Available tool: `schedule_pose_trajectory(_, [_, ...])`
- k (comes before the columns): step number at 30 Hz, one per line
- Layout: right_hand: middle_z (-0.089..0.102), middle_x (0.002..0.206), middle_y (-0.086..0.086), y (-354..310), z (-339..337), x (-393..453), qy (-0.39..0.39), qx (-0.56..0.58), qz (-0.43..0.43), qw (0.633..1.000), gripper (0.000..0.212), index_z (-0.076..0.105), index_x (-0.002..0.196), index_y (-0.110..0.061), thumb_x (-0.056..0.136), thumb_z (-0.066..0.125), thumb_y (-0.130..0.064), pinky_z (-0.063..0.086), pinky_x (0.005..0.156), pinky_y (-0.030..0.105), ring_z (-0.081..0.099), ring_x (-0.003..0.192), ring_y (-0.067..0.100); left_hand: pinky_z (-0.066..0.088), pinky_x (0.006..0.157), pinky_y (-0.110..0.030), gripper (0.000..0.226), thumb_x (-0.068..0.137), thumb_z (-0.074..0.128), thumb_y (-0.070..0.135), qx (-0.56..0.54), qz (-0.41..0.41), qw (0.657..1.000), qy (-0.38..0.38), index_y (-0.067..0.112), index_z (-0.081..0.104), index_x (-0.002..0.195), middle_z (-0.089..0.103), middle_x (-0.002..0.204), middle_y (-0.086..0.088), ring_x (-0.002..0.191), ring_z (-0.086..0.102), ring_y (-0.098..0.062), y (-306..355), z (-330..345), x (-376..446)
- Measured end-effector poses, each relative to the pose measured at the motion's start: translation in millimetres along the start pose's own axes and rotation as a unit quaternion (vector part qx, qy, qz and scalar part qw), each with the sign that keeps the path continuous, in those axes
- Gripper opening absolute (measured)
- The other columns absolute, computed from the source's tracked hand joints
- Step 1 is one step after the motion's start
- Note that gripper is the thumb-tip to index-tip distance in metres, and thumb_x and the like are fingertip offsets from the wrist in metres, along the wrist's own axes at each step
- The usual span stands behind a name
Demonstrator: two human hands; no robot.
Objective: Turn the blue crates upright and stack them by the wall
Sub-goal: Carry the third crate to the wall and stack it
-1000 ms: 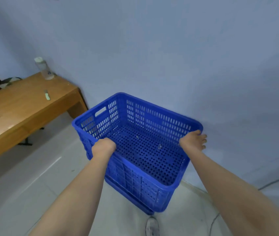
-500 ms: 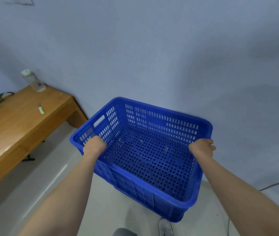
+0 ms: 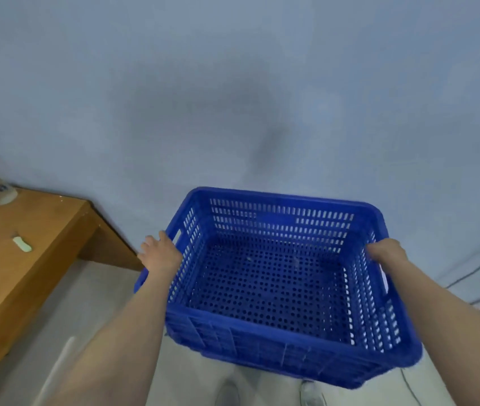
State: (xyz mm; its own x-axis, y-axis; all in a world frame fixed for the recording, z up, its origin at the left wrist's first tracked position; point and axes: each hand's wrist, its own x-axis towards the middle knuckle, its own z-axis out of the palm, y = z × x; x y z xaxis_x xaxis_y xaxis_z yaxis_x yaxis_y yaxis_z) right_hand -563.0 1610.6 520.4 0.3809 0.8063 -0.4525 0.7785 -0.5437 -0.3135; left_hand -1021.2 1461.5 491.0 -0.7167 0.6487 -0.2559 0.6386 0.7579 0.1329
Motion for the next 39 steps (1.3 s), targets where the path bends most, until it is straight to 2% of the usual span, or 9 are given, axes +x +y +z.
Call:
schedule_pose_trajectory(3, [0.061, 0.114, 0.018, 5, -3, -18, -0.012, -0.007, 0.016, 1.0, 0.044, 0.053, 0.121, 0.004, 0.086, 0.06, -0.023, 0.045, 0.067, 0.032, 0.059, 0.084, 0.031, 0.039, 0.1, -0.053, 0.054, 0.085, 0.053, 0.021, -0.065, 0.013, 0.996, -0.052, 0.011, 0.035, 0.135, 0.041, 0.132, -0.02, 0.122, 0.044, -0.042, 4, 1, 35])
schedule_pose_trajectory(7, [0.056, 0.093, 0.011, 15, -4, -33, -0.008, 0.016, 0.014, 1.0, 0.026, 0.051, 0.105, -0.003, 0.087, 0.058, -0.02, 0.046, 0.071, 0.033, 0.056, 0.085, 0.03, 0.049, 0.088, -0.045, 0.063, 0.083, 0.061, 0.027, -0.11, 0.012, 0.989, -0.101, 0.002, 0.034, 0.134, 0.055, 0.125, -0.026, 0.112, 0.057, -0.045, 9, 1, 73])
schedule_pose_trajectory(11, [0.055, 0.093, 0.012, 22, -1, -25, 0.012, 0.029, 0.003, 1.0, 0.023, 0.046, 0.102, -0.006, 0.087, 0.056, -0.019, 0.048, 0.073, 0.035, 0.057, 0.084, 0.032, 0.057, 0.076, -0.042, 0.034, 0.081, 0.066, 0.025, -0.167, 0.01, 0.975, -0.147, 0.0, 0.056, 0.103, 0.068, 0.091, -0.019, 0.086, 0.068, -0.038, -3, 14, 106])
schedule_pose_trajectory(13, [0.059, 0.088, 0.013, 28, 5, -16, 0.024, 0.029, 0.001, 0.999, 0.023, 0.047, 0.103, -0.005, 0.088, 0.055, -0.021, 0.048, 0.067, 0.033, 0.062, 0.077, 0.032, 0.06, 0.07, -0.05, 0.035, 0.081, 0.067, 0.022, -0.227, -0.019, 0.956, -0.183, -0.004, 0.06, 0.103, 0.07, 0.081, -0.02, 0.07, 0.068, -0.034, -18, 33, 125])
schedule_pose_trajectory(16, [0.066, 0.072, 0.018, 38, 13, -1, 0.027, 0.039, 0.023, 0.999, 0.019, 0.052, 0.096, 0.0, 0.09, 0.053, -0.018, 0.043, 0.046, 0.026, 0.064, 0.054, 0.028, 0.051, 0.048, -0.034, 0.031, 0.093, 0.062, 0.011, -0.304, -0.057, 0.933, -0.186, -0.015, 0.058, 0.108, 0.061, 0.073, -0.02, 0.056, 0.055, -0.031, -23, 42, 121])
schedule_pose_trajectory(18, [0.064, 0.07, 0.02, 41, 15, 6, 0.043, 0.057, 0.021, 0.997, 0.02, 0.054, 0.092, 0.003, 0.09, 0.054, -0.017, 0.042, 0.045, 0.025, 0.062, 0.052, 0.028, 0.051, 0.052, -0.036, 0.033, 0.094, 0.062, 0.015, -0.32, -0.067, 0.932, -0.158, -0.014, 0.059, 0.108, 0.059, 0.075, -0.017, 0.054, 0.053, -0.028, -18, 42, 113])
schedule_pose_trajectory(21, [0.06, 0.083, 0.019, 40, 17, 7, 0.06, 0.068, 0.003, 0.996, 0.021, 0.052, 0.091, 0.001, 0.09, 0.054, -0.02, 0.047, 0.061, 0.032, 0.061, 0.07, 0.034, 0.059, 0.072, -0.049, 0.035, 0.091, 0.064, 0.027, -0.323, -0.066, 0.935, -0.132, -0.006, 0.062, 0.102, 0.063, 0.078, -0.014, 0.058, 0.06, -0.028, -18, 41, 107])
schedule_pose_trajectory(24, [0.06, 0.087, 0.018, 39, 18, 7, 0.058, 0.081, -0.008, 0.995, 0.019, 0.052, 0.091, -0.001, 0.09, 0.055, -0.02, 0.047, 0.063, 0.034, 0.059, 0.073, 0.035, 0.06, 0.078, -0.05, 0.033, 0.09, 0.063, 0.035, -0.307, -0.071, 0.942, -0.114, 0.002, 0.062, 0.093, 0.068, 0.076, -0.012, 0.065, 0.069, -0.03, -21, 37, 95])
schedule_pose_trajectory(39, [0.058, 0.086, 0.017, 52, 21, 13, 0.067, 0.088, -0.001, 0.994, 0.024, 0.052, 0.089, 0.001, 0.092, 0.056, -0.022, 0.044, 0.061, 0.033, 0.055, 0.069, 0.033, 0.057, 0.068, -0.042, 0.037, 0.092, 0.056, 0.043, -0.244, -0.032, 0.968, -0.042, 0.008, 0.064, 0.083, 0.072, 0.071, -0.011, 0.069, 0.068, -0.031, -22, 26, 58])
